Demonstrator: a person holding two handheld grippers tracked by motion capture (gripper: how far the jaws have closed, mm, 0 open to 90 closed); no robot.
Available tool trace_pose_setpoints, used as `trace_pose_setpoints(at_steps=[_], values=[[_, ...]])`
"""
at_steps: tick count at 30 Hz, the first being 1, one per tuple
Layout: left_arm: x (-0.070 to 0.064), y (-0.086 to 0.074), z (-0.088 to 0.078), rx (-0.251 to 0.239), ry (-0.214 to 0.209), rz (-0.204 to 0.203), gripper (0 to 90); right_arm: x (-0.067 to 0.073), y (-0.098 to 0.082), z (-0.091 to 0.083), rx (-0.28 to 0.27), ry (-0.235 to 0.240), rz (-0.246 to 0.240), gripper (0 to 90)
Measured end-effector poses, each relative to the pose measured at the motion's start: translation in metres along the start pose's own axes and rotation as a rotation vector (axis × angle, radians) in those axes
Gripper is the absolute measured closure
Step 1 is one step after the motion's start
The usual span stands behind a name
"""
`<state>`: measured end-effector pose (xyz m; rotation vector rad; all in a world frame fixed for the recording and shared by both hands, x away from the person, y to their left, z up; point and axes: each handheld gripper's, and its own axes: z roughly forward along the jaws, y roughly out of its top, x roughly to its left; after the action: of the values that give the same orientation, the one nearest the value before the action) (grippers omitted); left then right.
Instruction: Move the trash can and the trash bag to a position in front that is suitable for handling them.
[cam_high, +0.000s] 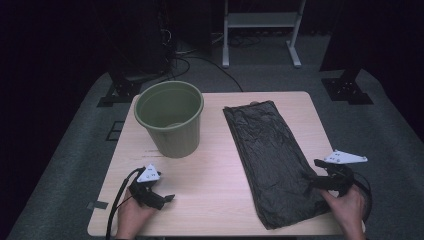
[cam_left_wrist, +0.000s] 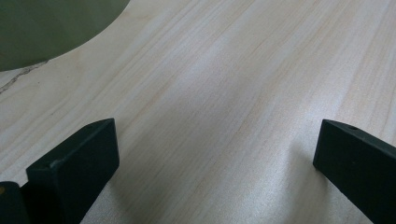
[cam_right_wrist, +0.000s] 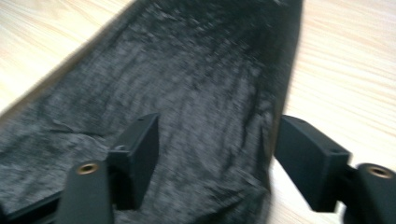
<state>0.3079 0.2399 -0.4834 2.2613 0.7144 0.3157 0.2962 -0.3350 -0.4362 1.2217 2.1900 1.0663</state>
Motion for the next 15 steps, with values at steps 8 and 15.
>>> trace_pose_setpoints(at_steps=[8, 15], values=[[0.0, 0.0, 0.0, 0.0, 0.0, 0.0, 0.0, 0.024, 0.005, 0.016, -0.002, 0.079, -0.061, 6.5], [0.0, 0.0, 0.0, 0.0, 0.001, -0.001, 0.0, 0.037, 0.006, 0.032, -0.026, 0.166, -0.061, 2.0]])
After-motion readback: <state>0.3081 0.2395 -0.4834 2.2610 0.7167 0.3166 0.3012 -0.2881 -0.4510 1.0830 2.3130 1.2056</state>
